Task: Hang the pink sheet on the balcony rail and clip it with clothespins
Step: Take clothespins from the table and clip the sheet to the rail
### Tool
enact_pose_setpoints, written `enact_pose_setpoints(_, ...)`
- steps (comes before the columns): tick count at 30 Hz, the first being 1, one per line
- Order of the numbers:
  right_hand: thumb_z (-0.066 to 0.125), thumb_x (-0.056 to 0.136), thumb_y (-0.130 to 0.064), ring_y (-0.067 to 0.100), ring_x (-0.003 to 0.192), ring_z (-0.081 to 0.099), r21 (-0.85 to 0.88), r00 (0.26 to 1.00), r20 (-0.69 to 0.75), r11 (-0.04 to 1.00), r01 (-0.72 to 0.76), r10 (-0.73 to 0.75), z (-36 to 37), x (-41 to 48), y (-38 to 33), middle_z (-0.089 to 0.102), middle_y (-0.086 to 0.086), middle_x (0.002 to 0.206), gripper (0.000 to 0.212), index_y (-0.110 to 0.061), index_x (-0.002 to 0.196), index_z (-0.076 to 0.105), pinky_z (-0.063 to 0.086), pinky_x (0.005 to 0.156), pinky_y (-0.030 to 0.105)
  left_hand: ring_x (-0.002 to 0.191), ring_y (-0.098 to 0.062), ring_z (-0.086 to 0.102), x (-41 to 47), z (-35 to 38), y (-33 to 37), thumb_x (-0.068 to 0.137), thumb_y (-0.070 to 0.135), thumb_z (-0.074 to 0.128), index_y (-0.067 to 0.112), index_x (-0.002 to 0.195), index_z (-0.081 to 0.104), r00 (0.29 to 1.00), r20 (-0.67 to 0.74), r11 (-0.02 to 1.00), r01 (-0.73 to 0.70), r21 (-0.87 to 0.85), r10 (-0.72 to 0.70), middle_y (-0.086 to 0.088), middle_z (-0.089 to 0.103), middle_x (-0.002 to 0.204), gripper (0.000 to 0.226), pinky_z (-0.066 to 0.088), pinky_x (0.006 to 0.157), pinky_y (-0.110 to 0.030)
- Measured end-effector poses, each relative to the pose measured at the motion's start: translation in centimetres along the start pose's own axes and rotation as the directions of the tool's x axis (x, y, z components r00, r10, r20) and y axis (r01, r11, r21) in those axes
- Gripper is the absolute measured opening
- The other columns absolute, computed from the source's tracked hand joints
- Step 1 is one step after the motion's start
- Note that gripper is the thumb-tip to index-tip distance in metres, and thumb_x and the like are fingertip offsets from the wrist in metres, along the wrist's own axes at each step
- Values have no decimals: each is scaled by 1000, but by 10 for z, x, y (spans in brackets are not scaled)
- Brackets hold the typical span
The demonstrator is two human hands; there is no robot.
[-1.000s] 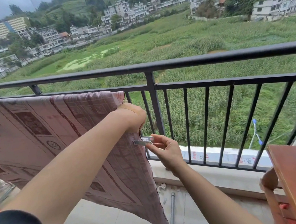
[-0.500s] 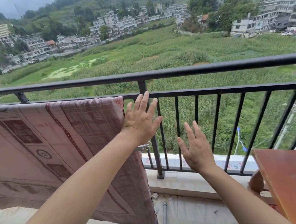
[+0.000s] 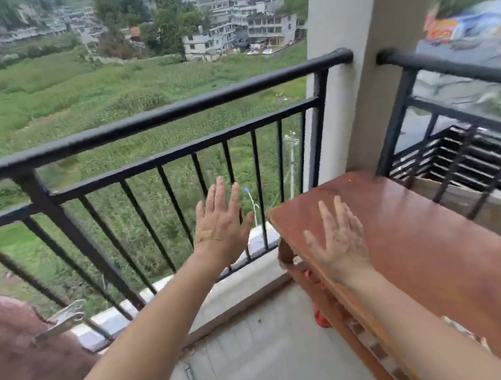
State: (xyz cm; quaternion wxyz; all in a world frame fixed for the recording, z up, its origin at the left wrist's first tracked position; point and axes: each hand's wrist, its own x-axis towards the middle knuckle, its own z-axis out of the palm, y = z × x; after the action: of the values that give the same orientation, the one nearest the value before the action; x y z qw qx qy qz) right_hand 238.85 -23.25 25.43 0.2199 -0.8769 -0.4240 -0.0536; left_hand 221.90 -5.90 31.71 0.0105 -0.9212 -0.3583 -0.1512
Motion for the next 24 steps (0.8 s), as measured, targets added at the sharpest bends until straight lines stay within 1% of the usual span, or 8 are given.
enact_pose_setpoints(3,28,97,-61,27,152,4,-53,979,87,982,-179,183,-5,-30,75,-2,10,166,75,-24,158,7,8,122,42,148,-27,10,10,49,67,96,57,24,23,154,11,987,85,990,-132,-45,135,-8,3,163,69,18,117,-51)
enact_pose_setpoints(5,26,98,-61,27,152,3,-116,936,146,945,-304,319,-4,-58,125,-7,9,166,75,-24,158,1,7,122,41,147,-28,15,6,85,110,96,56,29,22,154,15,956,169,971,-234,-46,239,-10,7,162,69,21,116,-51)
enact_pose_setpoints(9,26,98,-61,29,152,6,-182,807,216,835,-519,549,2,-110,211,-6,9,166,74,-25,158,0,10,122,43,148,-28,13,-10,151,186,96,57,30,22,155,10,862,373,937,-342,-74,344,-9,4,163,71,19,116,-51)
enact_pose_setpoints(12,35,99,-54,29,151,14,-212,709,267,758,-617,652,8,-132,261,3,9,166,73,-23,158,4,18,120,44,149,-28,10,-19,190,234,97,59,25,22,155,6,788,478,915,-391,-98,388,-8,0,163,71,19,117,-49)
enact_pose_setpoints(15,44,98,-43,30,148,22,-226,661,300,724,-651,688,17,-140,299,17,13,163,73,-17,157,9,24,119,43,149,-26,7,-26,221,273,98,58,23,23,155,3,719,549,894,-426,-137,426,-7,-3,163,70,18,117,-49)
enact_pose_setpoints(18,49,97,-39,29,144,30,-271,638,363,731,-626,680,30,-145,325,30,12,157,72,-12,156,17,28,116,41,149,-25,3,-34,250,299,99,54,25,22,155,2,660,623,897,-408,-172,420,-6,-6,163,69,17,118,-48)
enact_pose_setpoints(21,50,98,-38,27,144,31,-278,620,442,756,-592,648,46,-149,346,32,9,156,69,-12,155,21,30,116,40,149,-26,2,-44,277,311,100,52,23,21,155,2,596,702,904,-395,-166,389,-7,-8,162,67,19,117,-47)
enact_pose_setpoints(24,53,97,-35,25,142,34,-273,625,479,781,-562,617,64,-149,365,37,7,153,67,-12,154,26,31,114,39,150,-26,-1,-53,301,315,100,52,20,23,155,4,501,791,909,-383,-161,352,-5,-10,162,64,18,117,-48)
